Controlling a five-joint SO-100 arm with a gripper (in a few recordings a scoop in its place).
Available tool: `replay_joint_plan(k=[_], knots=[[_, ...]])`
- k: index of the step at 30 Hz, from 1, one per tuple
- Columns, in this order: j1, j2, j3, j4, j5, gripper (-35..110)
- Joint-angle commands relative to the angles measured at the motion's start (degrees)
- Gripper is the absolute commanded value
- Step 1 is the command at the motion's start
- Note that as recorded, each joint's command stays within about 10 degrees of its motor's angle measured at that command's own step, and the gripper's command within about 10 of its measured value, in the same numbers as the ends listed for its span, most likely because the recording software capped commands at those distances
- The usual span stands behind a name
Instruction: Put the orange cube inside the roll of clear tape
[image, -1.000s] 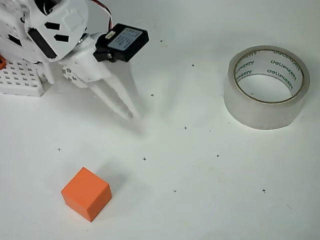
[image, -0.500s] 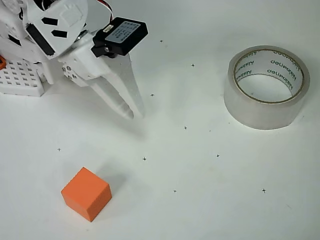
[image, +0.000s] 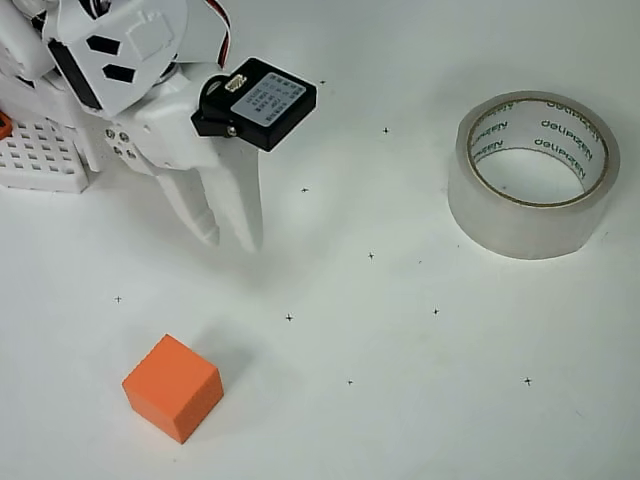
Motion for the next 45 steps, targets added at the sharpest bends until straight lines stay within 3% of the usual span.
replay_joint_plan(k=[1, 13, 45], knots=[[3.3, 0.5, -4.4, 2.6, -2.6, 27], [8.6, -8.3, -7.9, 3.2, -10.1, 40], [14.4, -35.9, -30.2, -0.4, -20.1, 43]])
